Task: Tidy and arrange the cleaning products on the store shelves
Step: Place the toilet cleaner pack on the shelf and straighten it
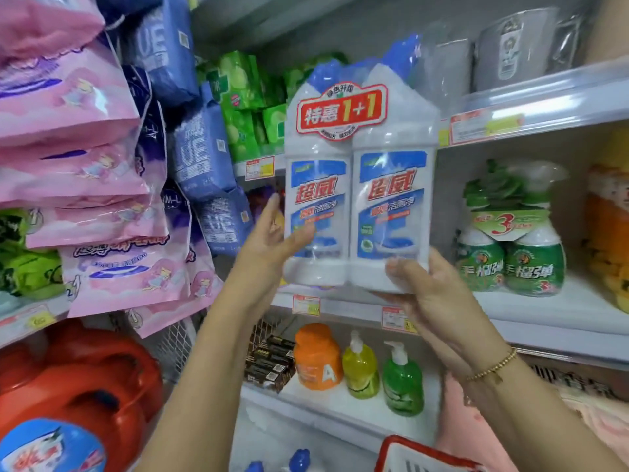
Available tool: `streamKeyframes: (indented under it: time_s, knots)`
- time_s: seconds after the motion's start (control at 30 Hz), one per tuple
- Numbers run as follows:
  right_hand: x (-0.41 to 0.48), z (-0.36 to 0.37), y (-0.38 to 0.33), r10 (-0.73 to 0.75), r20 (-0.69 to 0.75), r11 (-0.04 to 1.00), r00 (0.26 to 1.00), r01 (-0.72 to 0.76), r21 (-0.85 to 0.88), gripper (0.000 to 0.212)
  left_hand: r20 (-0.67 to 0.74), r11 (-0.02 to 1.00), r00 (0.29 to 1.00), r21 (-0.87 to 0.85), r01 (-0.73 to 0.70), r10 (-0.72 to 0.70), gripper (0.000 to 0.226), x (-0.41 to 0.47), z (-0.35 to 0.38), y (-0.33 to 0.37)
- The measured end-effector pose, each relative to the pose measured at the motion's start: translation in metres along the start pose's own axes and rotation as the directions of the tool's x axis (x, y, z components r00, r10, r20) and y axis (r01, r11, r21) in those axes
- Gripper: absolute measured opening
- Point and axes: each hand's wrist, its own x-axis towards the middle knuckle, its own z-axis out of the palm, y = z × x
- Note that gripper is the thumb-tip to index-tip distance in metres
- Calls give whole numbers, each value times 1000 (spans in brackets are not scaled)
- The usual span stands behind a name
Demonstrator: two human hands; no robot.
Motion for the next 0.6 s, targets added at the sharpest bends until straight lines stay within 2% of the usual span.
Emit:
streamKeyframes:
  time_s: [0.07,0.1,0.13,0.2,0.33,0.47,0.5,0.53,0.6]
  knots:
    - [-1,-3,4,129,50,985,990,-134,104,30,180,991,974,42,130,-135,80,-3,-19,-13]
    - [-1,-4,6,162,60,979,985,-168,118,32,255,972,939,20,232,-230,87,-5,-26,-18]
    - [0,-6,8,187,62,972,980,-194,131,34,301,941,898,-12,339,-320,96,-6,-31,-24]
    - [2,-7,12,216,66,963,974,-223,149,34,292,882,854,-65,467,-431,105,-10,-31,-33]
    - [8,-4,4,216,85,973,973,-222,66,28,179,861,869,-145,487,-461,97,-12,-20,-39]
    - [14,13,-22,117,80,972,990,-97,-216,27,71,856,865,-118,503,-498,54,-13,-7,-40]
    - [14,17,-28,79,83,963,993,-54,-264,27,73,856,865,-125,501,-496,55,-13,-4,-40]
    - [13,21,-35,44,91,953,995,-14,-303,27,83,853,866,-144,501,-494,65,-12,-2,-41]
    - [11,28,-45,-2,118,935,993,44,-352,26,106,850,868,-174,497,-485,97,-12,-3,-39]
